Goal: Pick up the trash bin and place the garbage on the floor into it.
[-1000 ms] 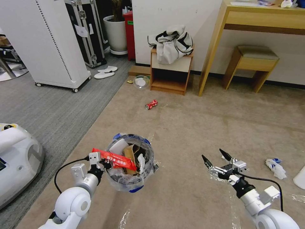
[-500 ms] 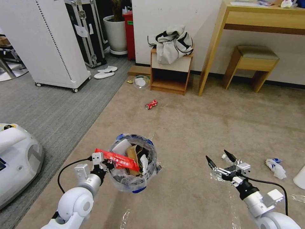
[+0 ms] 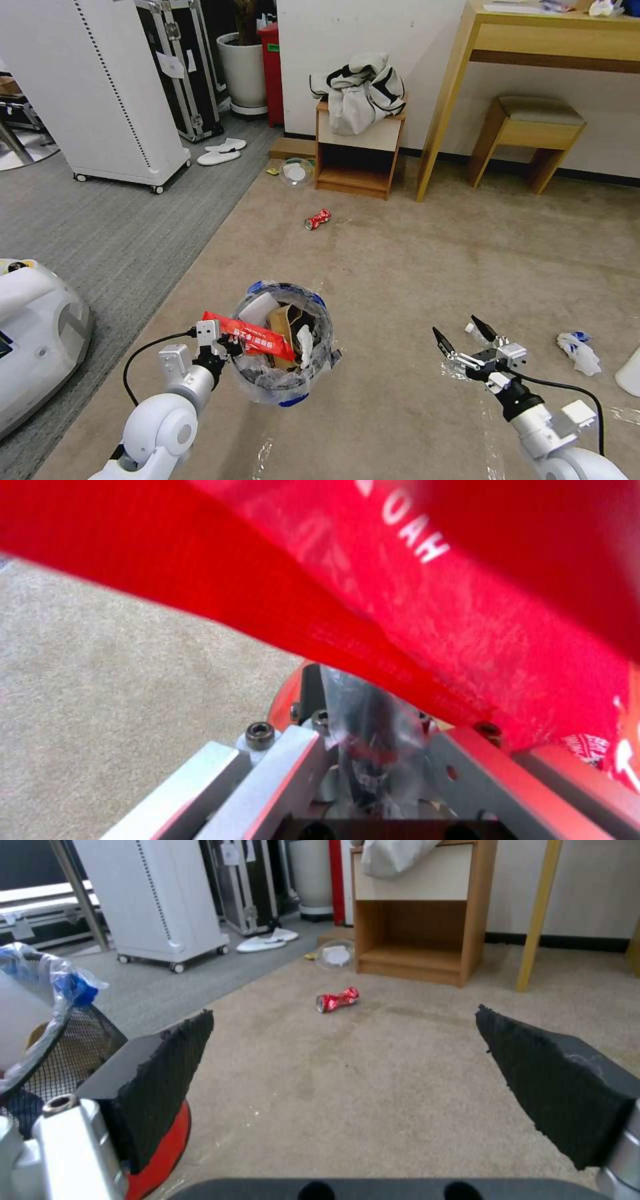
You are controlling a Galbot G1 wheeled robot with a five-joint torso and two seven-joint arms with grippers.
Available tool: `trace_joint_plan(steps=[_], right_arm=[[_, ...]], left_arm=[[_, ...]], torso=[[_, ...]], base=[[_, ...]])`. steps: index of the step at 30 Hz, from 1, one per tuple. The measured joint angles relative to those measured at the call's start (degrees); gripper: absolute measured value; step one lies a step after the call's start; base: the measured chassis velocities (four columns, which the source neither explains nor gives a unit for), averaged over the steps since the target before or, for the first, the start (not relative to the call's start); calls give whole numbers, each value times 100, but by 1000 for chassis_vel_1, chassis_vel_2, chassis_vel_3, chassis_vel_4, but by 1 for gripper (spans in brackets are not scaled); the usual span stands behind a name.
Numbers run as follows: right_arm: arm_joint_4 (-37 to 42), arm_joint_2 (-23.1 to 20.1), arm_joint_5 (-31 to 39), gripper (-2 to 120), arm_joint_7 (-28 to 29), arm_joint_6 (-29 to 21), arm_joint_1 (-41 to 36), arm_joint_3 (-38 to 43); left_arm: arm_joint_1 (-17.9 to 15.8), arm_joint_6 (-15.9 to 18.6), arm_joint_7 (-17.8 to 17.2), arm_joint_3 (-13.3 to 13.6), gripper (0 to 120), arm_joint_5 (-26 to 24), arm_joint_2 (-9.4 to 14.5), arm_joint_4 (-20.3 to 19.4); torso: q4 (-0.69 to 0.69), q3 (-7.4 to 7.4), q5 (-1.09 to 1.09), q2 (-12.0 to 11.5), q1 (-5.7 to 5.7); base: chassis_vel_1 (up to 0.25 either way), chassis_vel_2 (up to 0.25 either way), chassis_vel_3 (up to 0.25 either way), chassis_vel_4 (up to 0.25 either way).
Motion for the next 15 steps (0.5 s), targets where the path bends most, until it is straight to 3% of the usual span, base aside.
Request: trace_joint_plan(steps=[15], right_arm=[[-94,-57,53,100,-55,68,65,8]], left_arm=[[-17,76,7,46,1,92,-37,3]], torso=[[0,0,0,0,0]], base=[[-12,-16,-19,-12]])
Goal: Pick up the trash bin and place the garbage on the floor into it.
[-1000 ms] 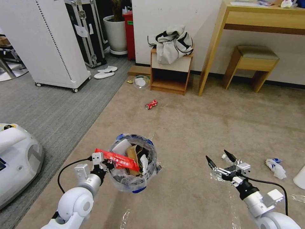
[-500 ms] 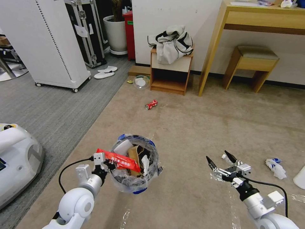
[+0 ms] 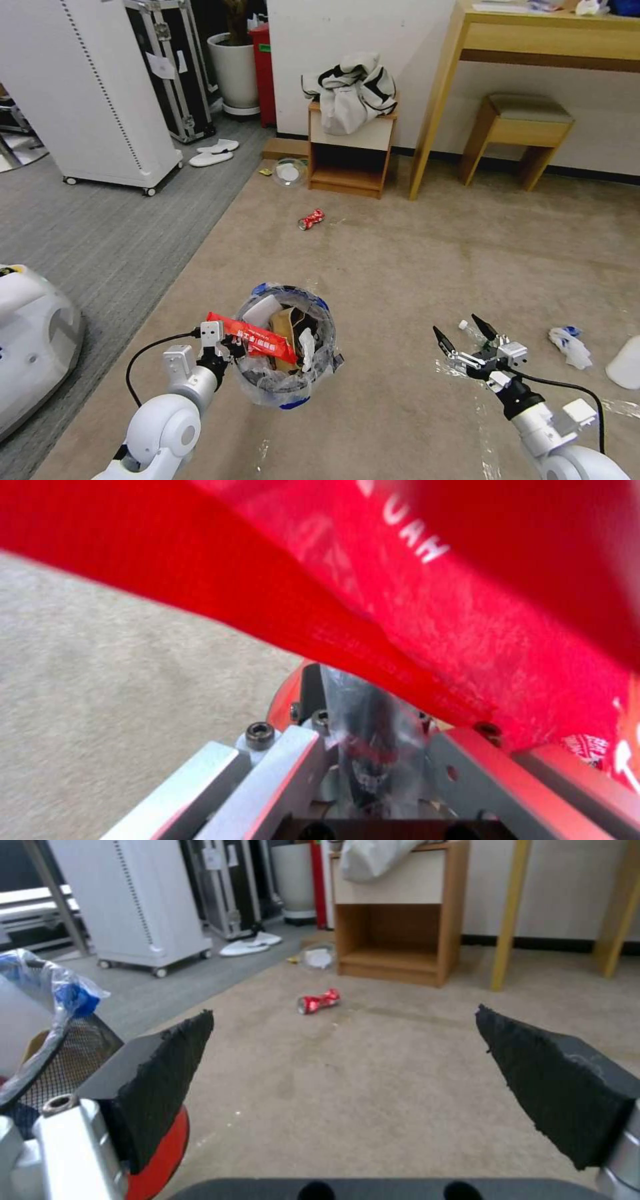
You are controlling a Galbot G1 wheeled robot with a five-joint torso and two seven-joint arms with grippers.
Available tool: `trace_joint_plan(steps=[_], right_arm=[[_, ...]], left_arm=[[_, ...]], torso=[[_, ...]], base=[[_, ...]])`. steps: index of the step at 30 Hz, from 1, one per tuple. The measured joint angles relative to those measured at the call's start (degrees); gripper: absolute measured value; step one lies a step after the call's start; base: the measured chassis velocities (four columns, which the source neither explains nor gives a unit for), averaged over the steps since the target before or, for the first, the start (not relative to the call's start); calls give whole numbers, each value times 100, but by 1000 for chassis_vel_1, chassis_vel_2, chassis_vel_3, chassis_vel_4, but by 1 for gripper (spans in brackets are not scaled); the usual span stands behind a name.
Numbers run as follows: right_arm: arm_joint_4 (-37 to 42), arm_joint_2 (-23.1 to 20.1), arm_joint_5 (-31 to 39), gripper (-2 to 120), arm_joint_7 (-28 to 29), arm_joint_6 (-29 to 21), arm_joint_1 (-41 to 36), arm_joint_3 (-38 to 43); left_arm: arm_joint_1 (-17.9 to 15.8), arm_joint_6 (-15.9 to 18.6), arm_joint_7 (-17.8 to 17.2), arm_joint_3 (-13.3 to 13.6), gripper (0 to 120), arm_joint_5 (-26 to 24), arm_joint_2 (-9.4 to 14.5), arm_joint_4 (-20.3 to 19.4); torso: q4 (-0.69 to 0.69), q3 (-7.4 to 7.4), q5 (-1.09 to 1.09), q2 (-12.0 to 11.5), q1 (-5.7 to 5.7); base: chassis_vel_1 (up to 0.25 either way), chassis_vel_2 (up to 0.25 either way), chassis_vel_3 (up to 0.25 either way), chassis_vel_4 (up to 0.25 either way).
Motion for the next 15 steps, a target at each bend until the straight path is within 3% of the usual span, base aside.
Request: trace_joint_plan(steps=[15], right_arm=[[-19,44,-27,100,-55,41,-55,-51]], left_arm=[[-20,-169,73,35,1,-108,3,9]], torso=[[-3,-18,0,-22,-1]], base=[[-101,-99,-99,-101]])
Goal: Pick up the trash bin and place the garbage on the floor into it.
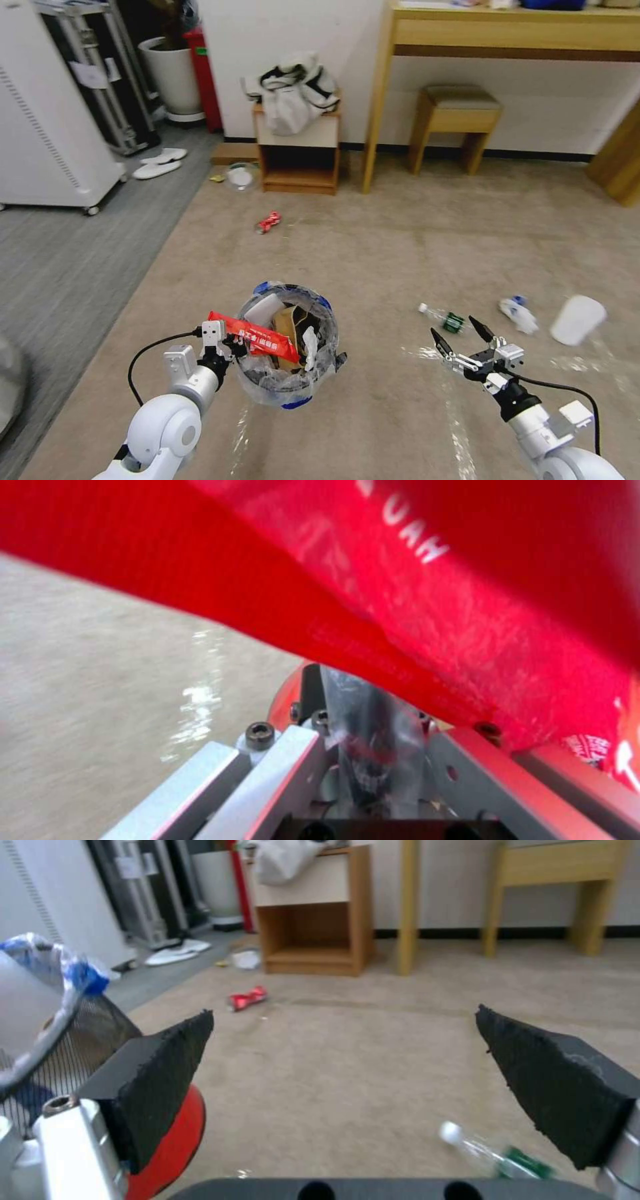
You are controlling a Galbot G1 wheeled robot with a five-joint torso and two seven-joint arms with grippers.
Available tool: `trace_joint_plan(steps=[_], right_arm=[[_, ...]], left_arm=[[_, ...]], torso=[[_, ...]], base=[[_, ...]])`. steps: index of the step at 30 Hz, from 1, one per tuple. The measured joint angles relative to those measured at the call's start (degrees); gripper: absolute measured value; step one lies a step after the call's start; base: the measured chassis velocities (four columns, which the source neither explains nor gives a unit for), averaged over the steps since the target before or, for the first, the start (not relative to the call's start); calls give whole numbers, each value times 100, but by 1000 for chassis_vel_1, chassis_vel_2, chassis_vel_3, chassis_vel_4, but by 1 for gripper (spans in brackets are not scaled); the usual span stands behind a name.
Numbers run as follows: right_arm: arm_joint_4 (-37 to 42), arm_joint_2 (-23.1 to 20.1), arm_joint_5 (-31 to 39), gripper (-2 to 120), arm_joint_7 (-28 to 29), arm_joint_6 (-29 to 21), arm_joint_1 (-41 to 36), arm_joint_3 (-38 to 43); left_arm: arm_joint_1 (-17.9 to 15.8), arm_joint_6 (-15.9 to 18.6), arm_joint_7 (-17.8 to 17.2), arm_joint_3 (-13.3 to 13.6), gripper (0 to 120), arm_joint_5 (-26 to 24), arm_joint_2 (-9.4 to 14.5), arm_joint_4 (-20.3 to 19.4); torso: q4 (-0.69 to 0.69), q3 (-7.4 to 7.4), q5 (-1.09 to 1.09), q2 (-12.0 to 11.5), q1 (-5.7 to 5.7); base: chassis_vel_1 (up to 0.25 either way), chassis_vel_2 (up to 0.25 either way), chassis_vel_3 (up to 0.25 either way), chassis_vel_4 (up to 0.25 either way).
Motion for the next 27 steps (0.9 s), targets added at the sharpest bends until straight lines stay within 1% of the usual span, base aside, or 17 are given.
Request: trace_joint_plan(steps=[5,6,7,9,12,13,15,27], right_arm=[[-22,-25,-1,100,0,2,4,-9],[-35,-34,-1,100,1,2,16,-25],[-41,-42,-1,100,1,2,26,-45],[-46,-48,-2,100,2,2,37,-61],[-47,-66,-3,100,3,2,40,-81],[-48,-82,-3,100,3,2,40,-86],[-47,-92,-3,100,3,2,39,-86],[-61,-196,1,100,-58,-22,73,-61]], left_arm=[[-14,-33,-83,-1,1,-39,-4,25],[-12,-37,-83,-5,1,-35,1,29],[-7,-38,-86,-10,1,-34,7,31],[-2,-34,-93,-13,1,-31,7,34],[2,-18,-102,-15,1,-30,6,36],[1,-12,-115,-15,1,-27,-5,37],[0,-9,-123,-13,1,-25,-13,39],[-11,-61,-186,-12,1,8,-64,63]], torso=[[-2,-5,0,-6,-2],[-1,-5,0,-7,-3],[3,-6,0,-7,-4],[6,-6,0,-7,-4],[7,-6,0,-7,-4],[3,-6,0,-7,-4],[1,-6,0,-7,-5],[2,-6,0,-7,-4]], base=[[-106,-115,-96,-86],[-57,-62,-16,-37],[0,0,0,0],[0,0,0,0],[0,0,0,0],[0,0,0,0],[0,0,0,0],[0,0,0,0]])
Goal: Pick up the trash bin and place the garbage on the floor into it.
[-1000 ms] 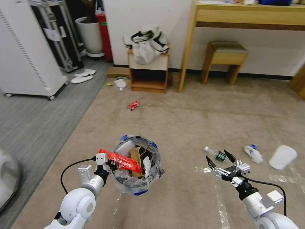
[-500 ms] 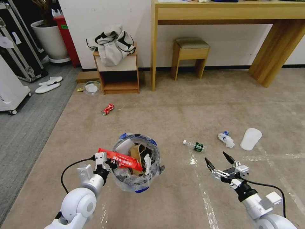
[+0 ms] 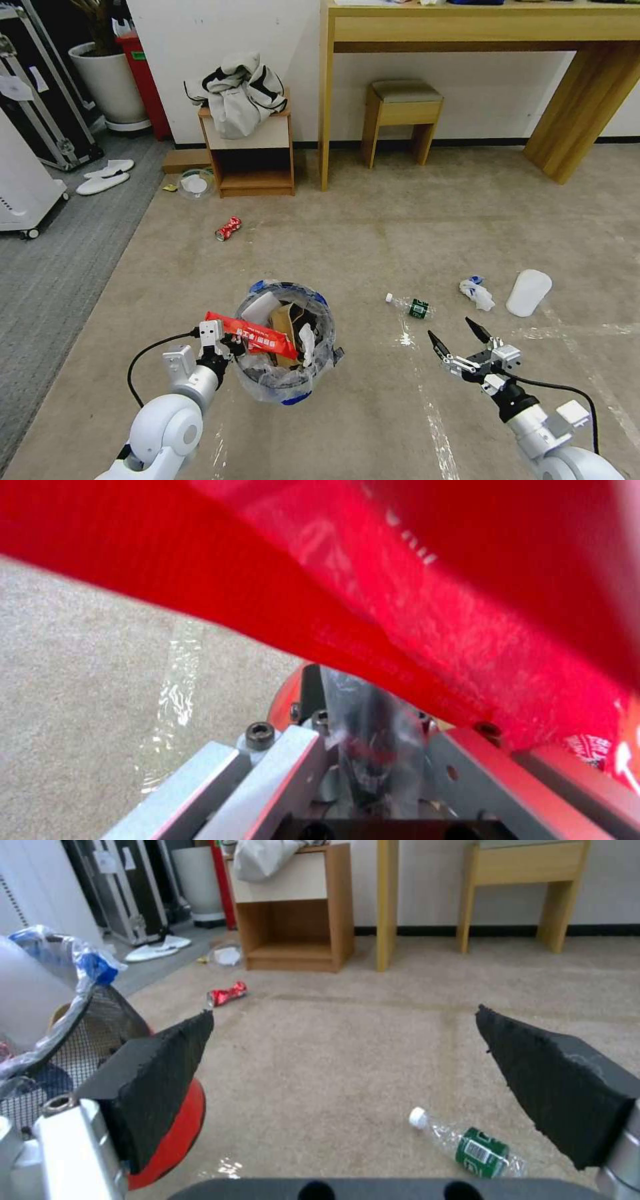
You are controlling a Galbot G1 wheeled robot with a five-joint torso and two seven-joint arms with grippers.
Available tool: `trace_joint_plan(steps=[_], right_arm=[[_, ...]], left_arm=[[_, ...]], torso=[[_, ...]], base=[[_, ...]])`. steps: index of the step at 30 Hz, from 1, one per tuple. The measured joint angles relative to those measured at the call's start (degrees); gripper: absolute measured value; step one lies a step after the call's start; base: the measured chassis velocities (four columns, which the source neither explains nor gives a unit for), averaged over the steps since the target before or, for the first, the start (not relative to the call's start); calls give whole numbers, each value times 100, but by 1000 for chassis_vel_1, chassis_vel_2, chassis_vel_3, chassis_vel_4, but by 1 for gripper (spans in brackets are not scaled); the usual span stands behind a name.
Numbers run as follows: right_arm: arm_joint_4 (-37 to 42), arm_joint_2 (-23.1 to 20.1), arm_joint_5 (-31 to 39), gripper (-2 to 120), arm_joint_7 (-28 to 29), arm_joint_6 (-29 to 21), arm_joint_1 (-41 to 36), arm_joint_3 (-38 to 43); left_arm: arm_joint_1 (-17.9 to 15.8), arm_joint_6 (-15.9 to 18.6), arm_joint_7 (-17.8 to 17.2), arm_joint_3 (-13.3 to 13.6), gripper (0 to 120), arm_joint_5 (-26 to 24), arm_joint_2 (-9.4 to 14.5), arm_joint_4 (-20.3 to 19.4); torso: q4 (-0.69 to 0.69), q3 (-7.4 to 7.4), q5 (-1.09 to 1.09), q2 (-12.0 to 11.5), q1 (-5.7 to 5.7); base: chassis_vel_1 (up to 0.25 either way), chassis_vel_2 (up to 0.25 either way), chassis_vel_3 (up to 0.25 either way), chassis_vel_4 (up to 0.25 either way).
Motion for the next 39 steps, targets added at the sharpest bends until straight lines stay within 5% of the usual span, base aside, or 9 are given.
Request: trace_joint_plan(steps=[22,39], right_arm=[[-93,-43,73,100,-347,-203,77,72],[-68,62,75,100,-340,-49,26,23]], left_arm=[[-23,-10,-10,-5,1,0,-1,-4],[6,30,7,-19,1,18,27,-53]], torso=[[0,0,0,2,-1],[1,3,1,2,3]], base=[[-20,21,21,-20],[-225,232,235,-231]])
